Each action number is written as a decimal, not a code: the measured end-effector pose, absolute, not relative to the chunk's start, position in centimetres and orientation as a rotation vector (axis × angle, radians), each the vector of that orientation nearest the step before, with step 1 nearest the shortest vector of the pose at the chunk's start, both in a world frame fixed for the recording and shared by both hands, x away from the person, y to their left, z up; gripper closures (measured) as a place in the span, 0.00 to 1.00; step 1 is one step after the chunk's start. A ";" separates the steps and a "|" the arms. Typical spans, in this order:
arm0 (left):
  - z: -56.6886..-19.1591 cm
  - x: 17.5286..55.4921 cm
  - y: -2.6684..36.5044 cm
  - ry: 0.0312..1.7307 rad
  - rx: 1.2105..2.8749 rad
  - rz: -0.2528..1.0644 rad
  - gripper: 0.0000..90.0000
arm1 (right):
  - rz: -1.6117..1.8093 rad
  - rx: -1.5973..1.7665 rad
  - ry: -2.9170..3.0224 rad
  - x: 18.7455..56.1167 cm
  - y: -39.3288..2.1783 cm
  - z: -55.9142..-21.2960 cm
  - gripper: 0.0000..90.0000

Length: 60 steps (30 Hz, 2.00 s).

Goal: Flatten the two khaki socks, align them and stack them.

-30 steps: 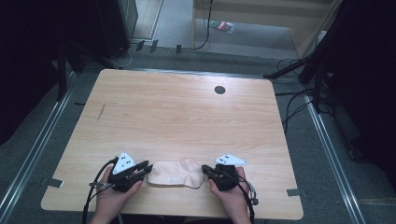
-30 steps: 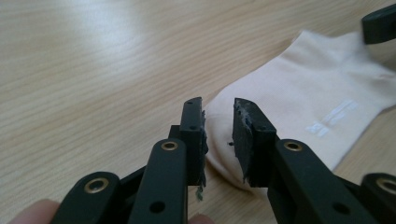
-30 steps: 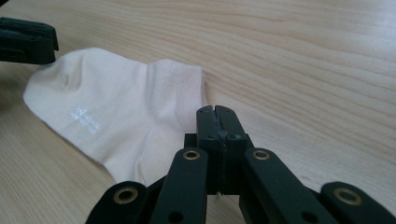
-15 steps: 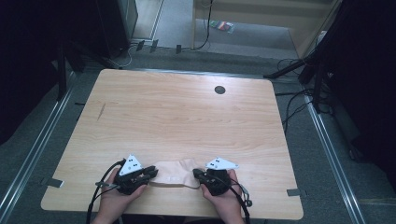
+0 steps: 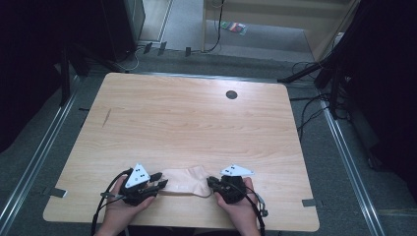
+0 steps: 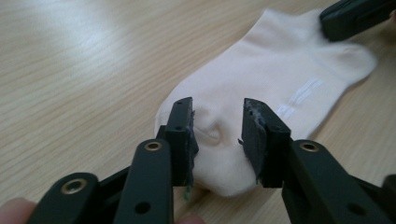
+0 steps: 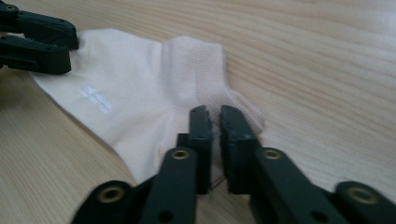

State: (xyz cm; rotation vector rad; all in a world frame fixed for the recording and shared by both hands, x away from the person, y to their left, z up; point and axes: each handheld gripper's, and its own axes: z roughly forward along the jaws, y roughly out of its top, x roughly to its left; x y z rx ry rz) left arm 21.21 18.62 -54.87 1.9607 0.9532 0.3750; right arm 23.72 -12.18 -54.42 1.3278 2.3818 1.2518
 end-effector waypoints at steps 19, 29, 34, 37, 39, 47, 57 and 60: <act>-54.0 22.3 22.5 1.105 1.706 0.376 0.17 | 1.363 1.326 2.095 24.5 -14.3 -53.6 0.14; -54.0 22.7 24.8 1.167 1.672 0.419 0.15 | 1.392 1.328 2.045 24.7 -16.1 -53.0 0.11; -54.1 22.9 26.0 1.196 1.658 0.428 0.15 | 1.369 1.344 2.018 25.0 -16.9 -52.9 0.12; -54.1 23.0 26.7 1.209 1.640 0.429 0.15 | 1.362 1.351 1.997 25.1 -17.4 -52.8 0.12; -54.1 23.0 27.1 1.220 1.630 0.437 0.15 | 1.356 1.363 1.988 25.3 -17.8 -52.8 0.12; -54.3 23.3 28.9 1.270 1.597 0.455 0.15 | 1.368 1.383 1.944 25.8 -19.4 -52.7 0.12; -54.4 23.4 30.7 1.317 1.593 0.515 0.15 | 1.351 1.430 1.867 26.4 -22.2 -52.6 0.13; -54.4 23.4 31.4 1.334 1.590 0.532 0.15 | 1.344 1.452 1.840 26.6 -23.3 -52.7 0.14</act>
